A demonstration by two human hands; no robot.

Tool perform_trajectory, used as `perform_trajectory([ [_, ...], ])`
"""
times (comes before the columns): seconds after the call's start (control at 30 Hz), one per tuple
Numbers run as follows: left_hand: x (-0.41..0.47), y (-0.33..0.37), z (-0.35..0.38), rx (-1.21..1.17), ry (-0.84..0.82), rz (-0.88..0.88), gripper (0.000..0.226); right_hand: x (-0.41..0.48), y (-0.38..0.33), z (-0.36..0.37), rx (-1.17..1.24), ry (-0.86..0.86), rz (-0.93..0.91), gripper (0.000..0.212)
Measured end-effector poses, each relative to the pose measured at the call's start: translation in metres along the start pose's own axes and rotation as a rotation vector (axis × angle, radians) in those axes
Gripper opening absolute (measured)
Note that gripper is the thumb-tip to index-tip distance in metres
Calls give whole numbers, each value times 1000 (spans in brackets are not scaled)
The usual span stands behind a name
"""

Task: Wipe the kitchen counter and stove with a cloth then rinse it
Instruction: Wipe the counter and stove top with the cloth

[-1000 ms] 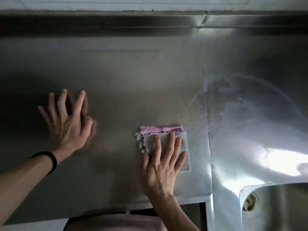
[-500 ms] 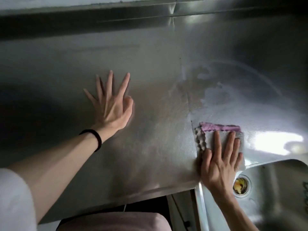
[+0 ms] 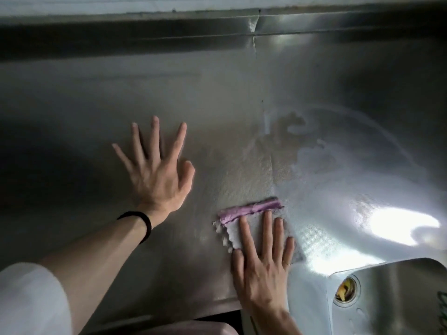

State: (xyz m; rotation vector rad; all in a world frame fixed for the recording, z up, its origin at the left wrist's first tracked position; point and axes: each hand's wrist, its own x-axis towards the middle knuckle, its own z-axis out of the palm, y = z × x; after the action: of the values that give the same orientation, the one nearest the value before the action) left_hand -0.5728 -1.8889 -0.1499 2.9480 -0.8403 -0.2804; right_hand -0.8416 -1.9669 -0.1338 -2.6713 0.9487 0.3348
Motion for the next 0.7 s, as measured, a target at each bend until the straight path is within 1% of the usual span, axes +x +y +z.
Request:
perform_trajectory([
  [0.07,0,1,-2,12,-2,0,78,58,0,-18,44,-1,-15,64],
  [0.13,1,2,-4,19,-6,2,78,128,-6,-37,88,48,18,62],
  [0.2,1,3,-5,24,-6,0,77,198,-14,-55,89,83,22,61],
  [0.27,1,1,-3,30,6,-2,76,263,-20,-71,66,80,-13,60],
  [0.33,1,0,0,26,26,0,76,314,-27,-85,44,58,-46,61],
  [0.4,1,-1,2,33,42,9,77,344,-35,-93,57,50,-39,61],
  [0.5,2,-1,4,46,55,14,77,343,-41,-92,99,99,-20,61],
  [0.57,1,-1,4,44,53,19,77,309,-39,-84,93,145,-57,59],
  [0.63,1,-1,3,46,56,12,78,249,-32,-67,68,174,-96,59],
  [0.7,0,-1,3,31,57,4,78,162,-19,-42,26,130,-118,60],
])
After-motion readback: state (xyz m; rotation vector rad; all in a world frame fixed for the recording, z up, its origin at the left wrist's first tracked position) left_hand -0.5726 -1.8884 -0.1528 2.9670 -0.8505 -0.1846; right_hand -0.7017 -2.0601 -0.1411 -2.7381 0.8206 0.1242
